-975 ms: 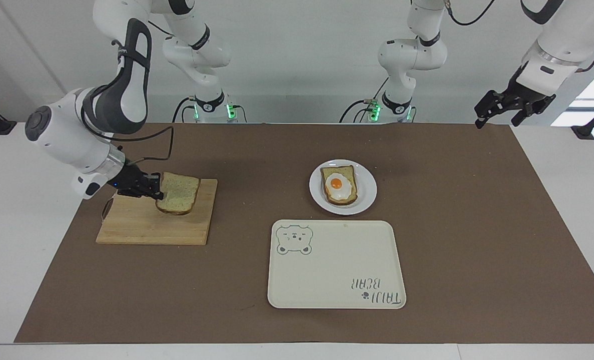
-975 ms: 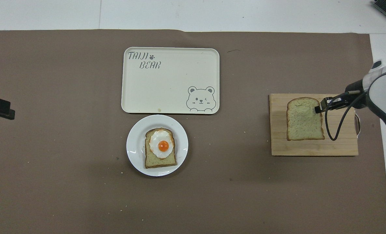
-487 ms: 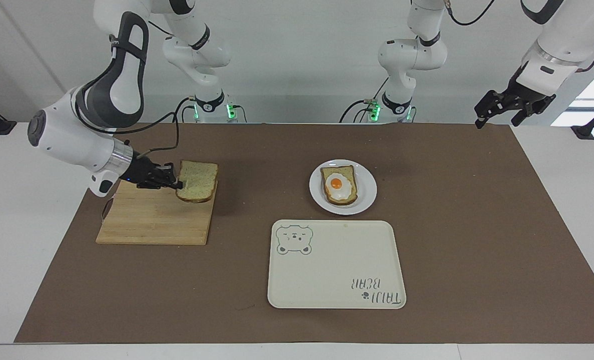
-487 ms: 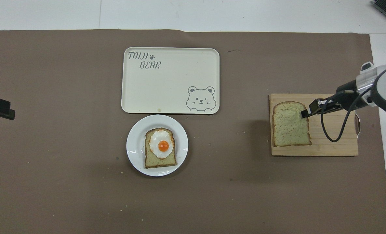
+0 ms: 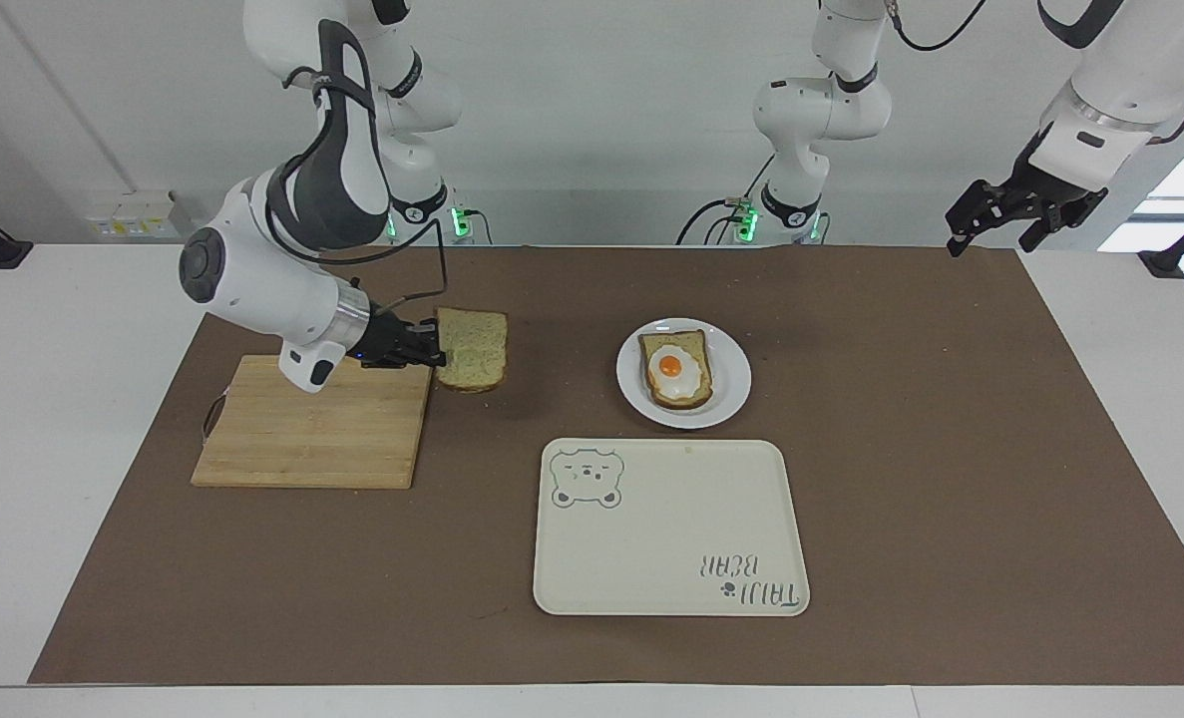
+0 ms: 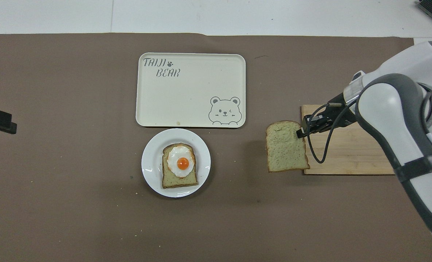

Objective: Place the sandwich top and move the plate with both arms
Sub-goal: 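Lift the bread slice and carry it over the egg toast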

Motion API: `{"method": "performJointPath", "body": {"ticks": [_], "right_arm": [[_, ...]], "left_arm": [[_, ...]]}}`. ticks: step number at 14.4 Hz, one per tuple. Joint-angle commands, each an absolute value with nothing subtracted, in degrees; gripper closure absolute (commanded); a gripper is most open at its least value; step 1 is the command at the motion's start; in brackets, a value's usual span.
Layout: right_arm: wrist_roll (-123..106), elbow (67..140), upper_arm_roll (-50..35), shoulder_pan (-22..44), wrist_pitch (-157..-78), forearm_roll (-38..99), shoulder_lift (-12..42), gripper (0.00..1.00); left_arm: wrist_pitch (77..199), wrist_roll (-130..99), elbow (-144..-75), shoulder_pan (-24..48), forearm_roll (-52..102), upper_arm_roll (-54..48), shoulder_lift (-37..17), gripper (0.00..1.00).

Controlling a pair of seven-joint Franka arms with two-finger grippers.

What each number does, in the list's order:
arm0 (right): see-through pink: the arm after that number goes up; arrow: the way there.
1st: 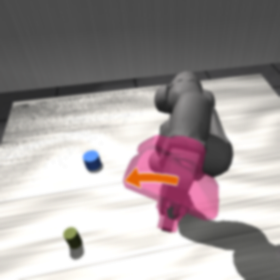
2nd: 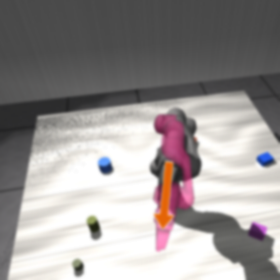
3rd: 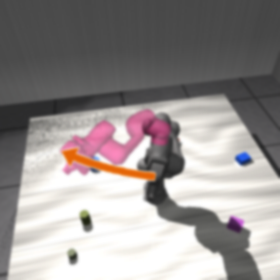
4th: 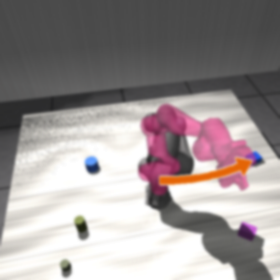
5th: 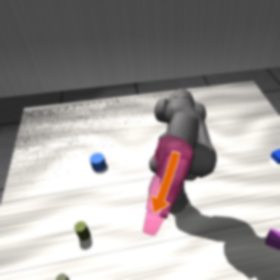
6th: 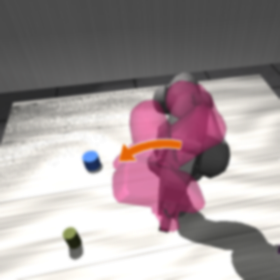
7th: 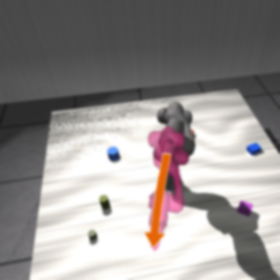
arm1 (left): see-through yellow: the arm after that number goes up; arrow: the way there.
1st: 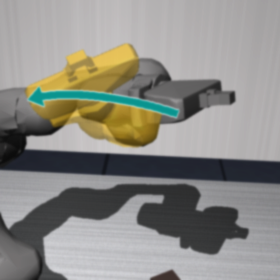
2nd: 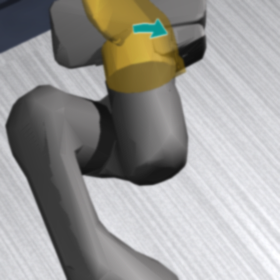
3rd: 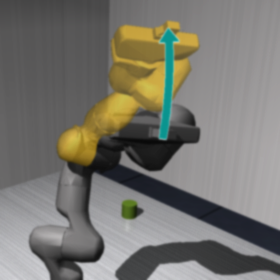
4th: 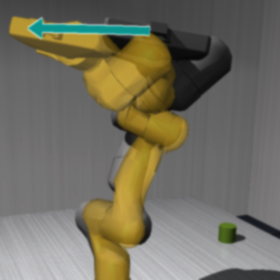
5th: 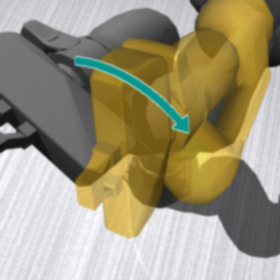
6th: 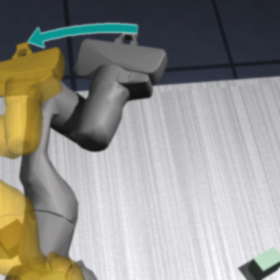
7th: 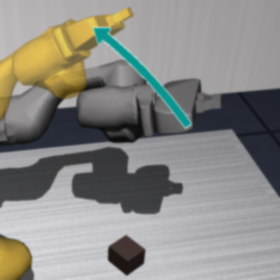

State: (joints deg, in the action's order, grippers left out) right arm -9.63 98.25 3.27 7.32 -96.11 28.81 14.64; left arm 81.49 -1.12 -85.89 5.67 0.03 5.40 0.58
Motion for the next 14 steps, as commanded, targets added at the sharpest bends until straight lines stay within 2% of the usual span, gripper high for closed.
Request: {"method": "performJointPath", "body": {"ticks": [1,8,14], "right_arm": [[-5.64,100.72,3.25,10.01,-99.74,32.69,13.01,1.00],[7.11,103.88,3.25,24.85,-114.67,35.86,12.57,1.00],[6.68,104.77,3.25,29.61,-118.83,36.47,13.88,1.00]], "left_arm": [[81.30,-0.88,-86.84,5.27,-1.06,5.01,1.67,0.00],[81.30,-0.88,-86.92,5.36,-1.14,5.01,1.67,0.00],[81.21,-0.88,-86.92,5.36,-1.05,5.01,1.67,0.00]]}}
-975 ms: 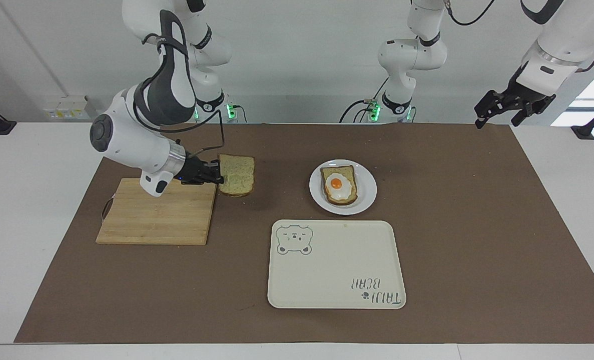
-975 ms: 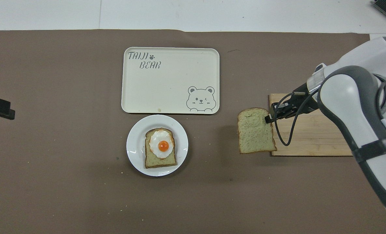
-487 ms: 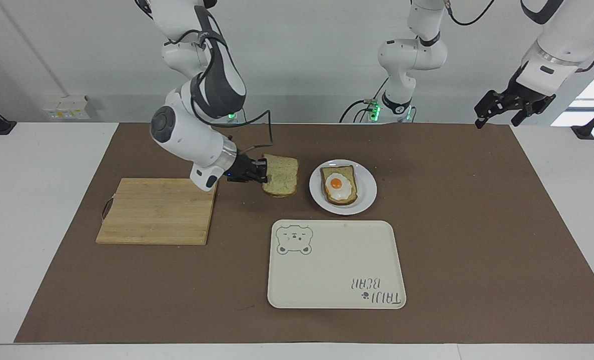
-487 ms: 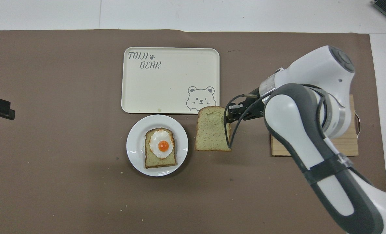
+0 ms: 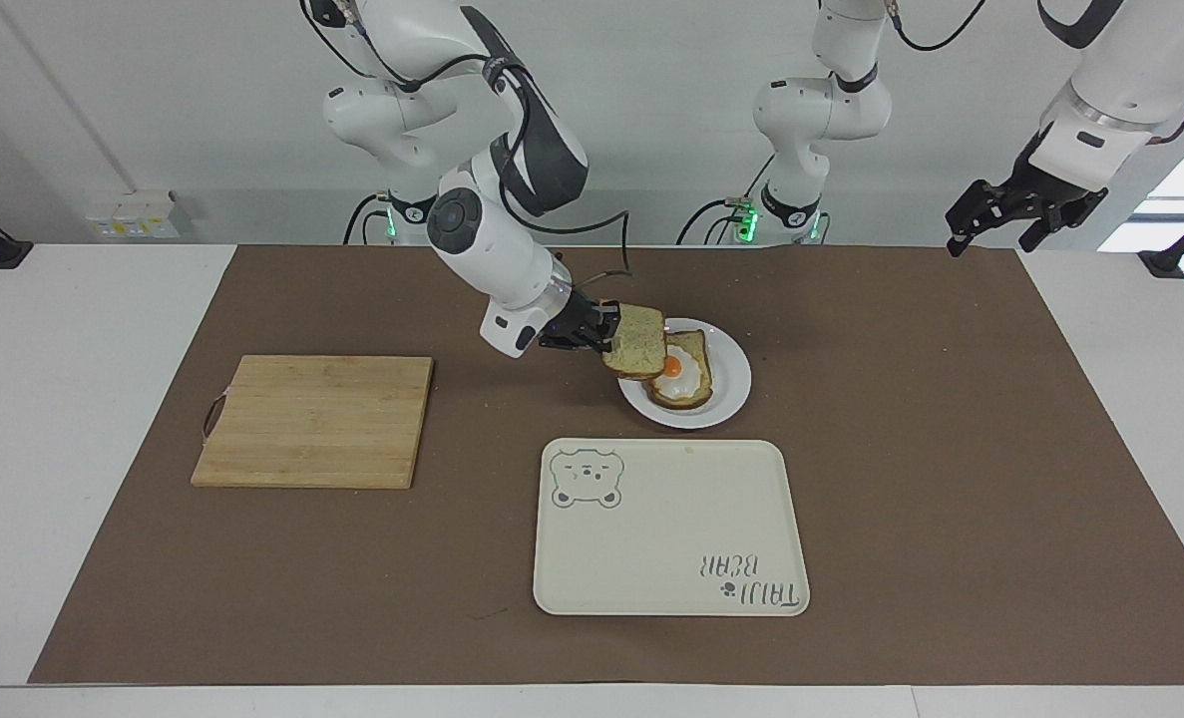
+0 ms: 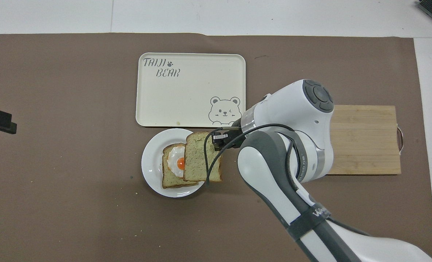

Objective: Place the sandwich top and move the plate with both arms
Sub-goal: 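Lower the bread slice onto the egg and open the right gripper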

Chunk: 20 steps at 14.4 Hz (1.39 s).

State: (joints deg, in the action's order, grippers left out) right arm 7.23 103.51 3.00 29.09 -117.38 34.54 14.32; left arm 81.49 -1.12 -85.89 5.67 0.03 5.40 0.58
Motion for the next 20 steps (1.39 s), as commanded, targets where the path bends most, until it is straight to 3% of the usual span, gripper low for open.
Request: {"method": "performJointPath", "body": {"ticks": [1,5,19,20], "right_arm": [[6.24,104.85,3.25,30.84,-119.79,37.78,14.41,1.00],[3.87,105.73,3.25,35.32,-130.33,41.31,17.66,1.00],[0.79,107.31,3.25,39.55,-137.98,41.22,20.57,1.00],[0.70,107.14,3.25,39.55,-138.08,41.22,20.65,0.95]], "left_arm": [[81.30,-0.88,-86.92,5.27,-1.14,5.01,1.67,0.00],[81.21,-0.88,-86.92,5.27,-1.14,5.01,1.67,0.00],[81.21,-0.88,-86.92,5.36,-1.14,5.01,1.67,0.00],[81.30,-0.88,-86.92,5.36,-1.06,5.01,1.67,0.00]]}}
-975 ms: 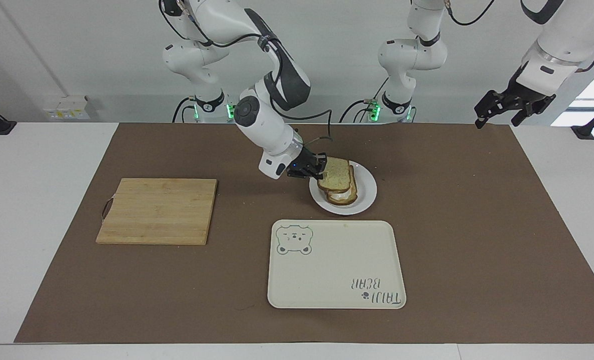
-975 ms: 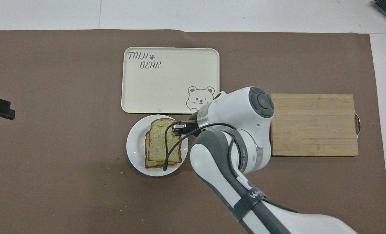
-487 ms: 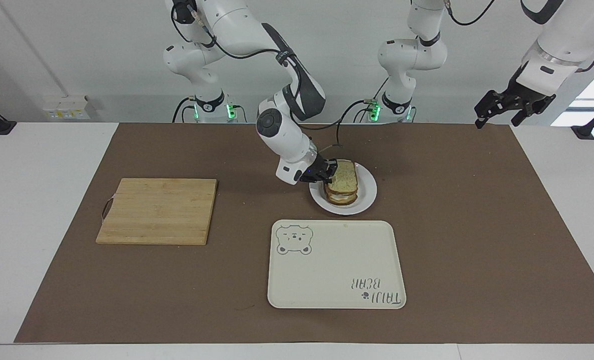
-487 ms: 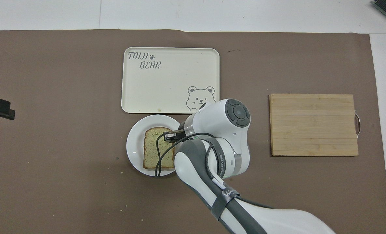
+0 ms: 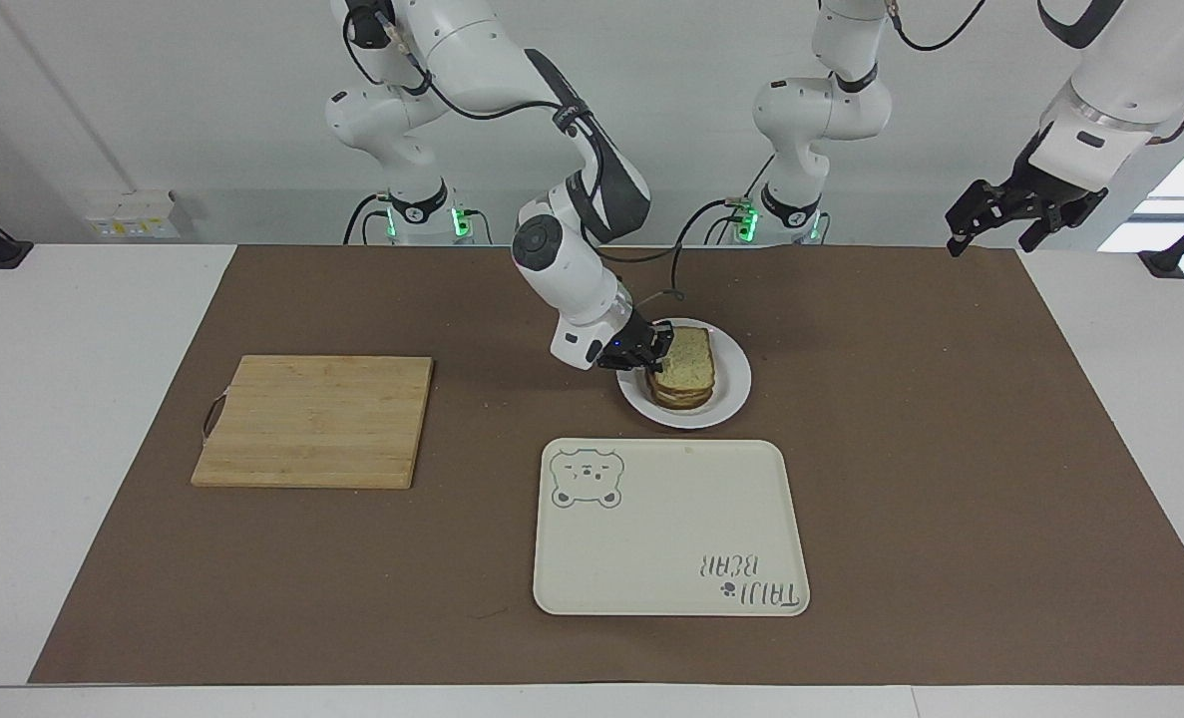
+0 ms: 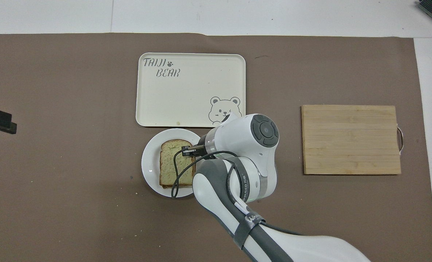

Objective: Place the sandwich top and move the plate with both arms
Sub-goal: 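Lower the bread slice onto the egg and open the right gripper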

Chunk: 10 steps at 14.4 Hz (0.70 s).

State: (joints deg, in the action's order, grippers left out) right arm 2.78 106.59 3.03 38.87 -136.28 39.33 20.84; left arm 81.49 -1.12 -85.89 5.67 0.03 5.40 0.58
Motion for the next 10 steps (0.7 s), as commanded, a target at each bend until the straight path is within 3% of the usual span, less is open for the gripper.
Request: {"method": "performJointPath", "body": {"ticks": [1,2,10], "right_arm": [[0.70,107.05,3.25,39.46,-138.08,41.05,20.83,0.50],[0.79,106.79,3.25,39.55,-138.08,40.61,20.83,0.00],[0.79,105.73,4.04,32.88,-137.64,37.63,20.48,0.00]], "left_arm": [[81.30,-0.88,-86.84,5.36,-1.14,5.01,1.67,0.00],[81.30,-0.88,-86.92,5.27,-1.14,5.01,1.67,0.00],[81.21,-0.88,-86.92,5.36,-1.14,5.01,1.67,0.00]]}}
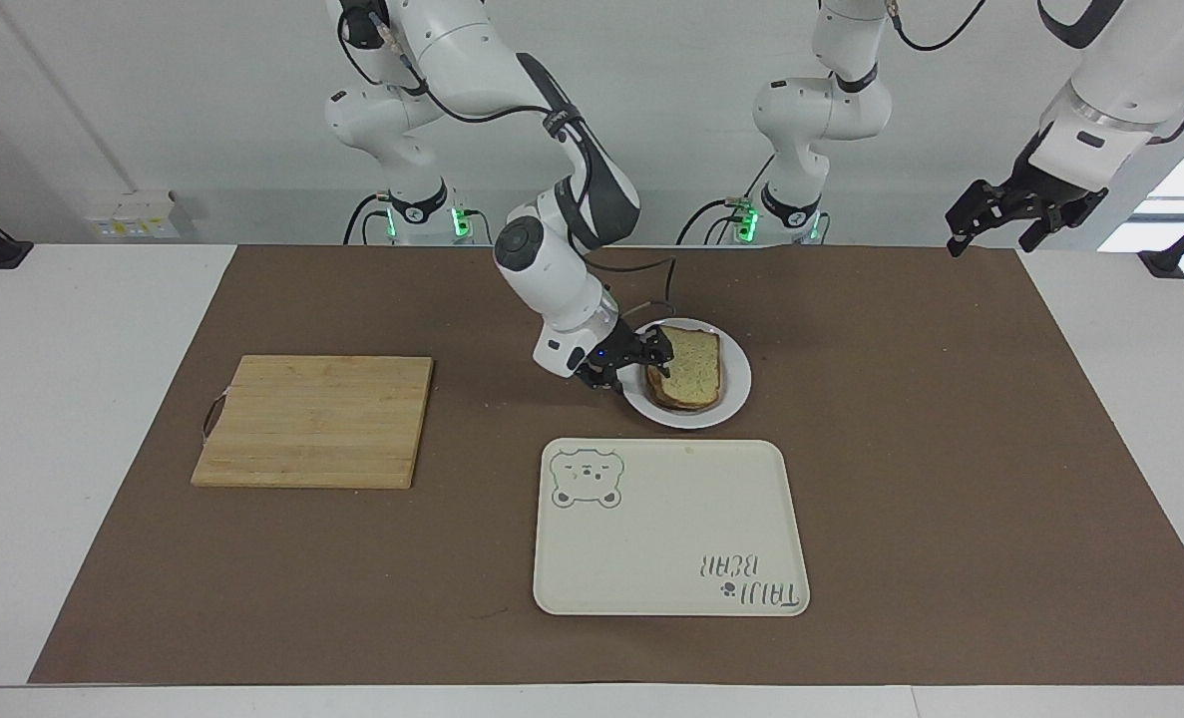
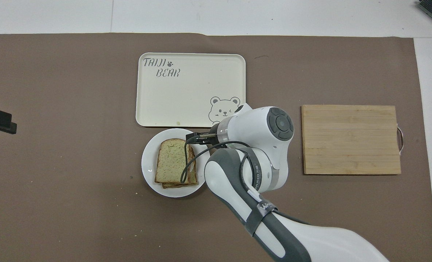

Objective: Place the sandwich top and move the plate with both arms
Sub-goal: 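Lower the bread slice onto the egg and open the right gripper, then withdraw the right gripper while the left gripper reaches the plate rim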

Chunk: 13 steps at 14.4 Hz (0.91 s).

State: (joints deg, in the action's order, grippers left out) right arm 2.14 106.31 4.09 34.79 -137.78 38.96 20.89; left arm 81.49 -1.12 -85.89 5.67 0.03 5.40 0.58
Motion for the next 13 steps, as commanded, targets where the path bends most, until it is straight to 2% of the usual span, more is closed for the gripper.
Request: {"method": "performJointPath", "body": {"ticks": [1,7,13], "right_arm": [[0.88,105.73,4.13,32.18,-137.46,35.18,19.78,0.00],[0.97,105.73,4.13,25.77,-133.87,19.01,15.74,0.00],[1.23,104.94,4.22,17.41,-120.17,11.44,9.85,0.00]], "left_arm": [[81.21,-0.88,-86.92,5.36,-1.06,5.01,1.67,0.00],[81.30,-0.88,-86.92,5.36,-1.14,5.01,1.67,0.00],[81.82,-0.70,-86.84,5.62,-1.05,4.92,1.58,0.00]]}}
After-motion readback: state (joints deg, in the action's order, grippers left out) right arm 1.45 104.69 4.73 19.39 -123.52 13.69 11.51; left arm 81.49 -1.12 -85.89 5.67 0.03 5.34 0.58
